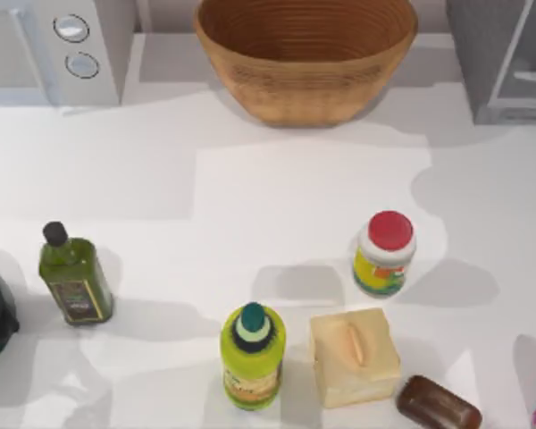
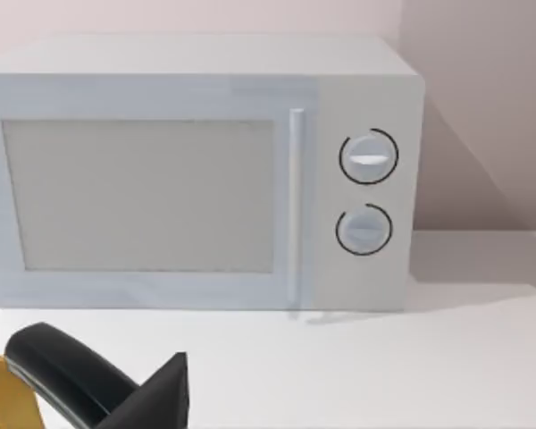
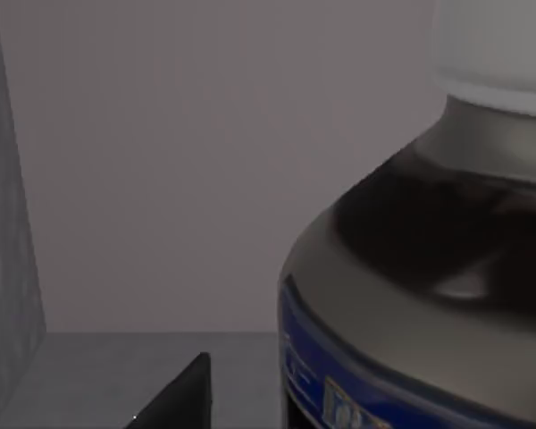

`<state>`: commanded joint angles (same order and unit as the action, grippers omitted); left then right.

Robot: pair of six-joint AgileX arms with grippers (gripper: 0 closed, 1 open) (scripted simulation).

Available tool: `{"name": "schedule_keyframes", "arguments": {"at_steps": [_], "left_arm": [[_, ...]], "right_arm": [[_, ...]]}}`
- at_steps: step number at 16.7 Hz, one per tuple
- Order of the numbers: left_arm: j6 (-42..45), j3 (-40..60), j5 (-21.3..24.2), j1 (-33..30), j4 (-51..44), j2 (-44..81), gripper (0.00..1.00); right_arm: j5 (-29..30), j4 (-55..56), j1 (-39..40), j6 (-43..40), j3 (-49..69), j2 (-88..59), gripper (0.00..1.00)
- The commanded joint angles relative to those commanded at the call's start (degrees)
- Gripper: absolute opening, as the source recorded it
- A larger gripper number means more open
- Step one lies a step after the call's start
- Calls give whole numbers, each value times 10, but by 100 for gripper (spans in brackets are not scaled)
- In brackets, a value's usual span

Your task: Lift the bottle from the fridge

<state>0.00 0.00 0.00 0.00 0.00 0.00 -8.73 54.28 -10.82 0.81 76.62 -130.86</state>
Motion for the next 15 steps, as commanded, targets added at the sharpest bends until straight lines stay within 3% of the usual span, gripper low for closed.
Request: {"name": "schedule_keyframes", "arguments": {"at_steps": [10, 15], "left_arm": [[0, 0, 0, 0, 0, 0, 100], [0, 0, 0, 0, 0, 0, 100]], "right_arm": [[0, 0, 0, 0, 0, 0, 2], [0, 0, 0, 0, 0, 0, 0]]}}
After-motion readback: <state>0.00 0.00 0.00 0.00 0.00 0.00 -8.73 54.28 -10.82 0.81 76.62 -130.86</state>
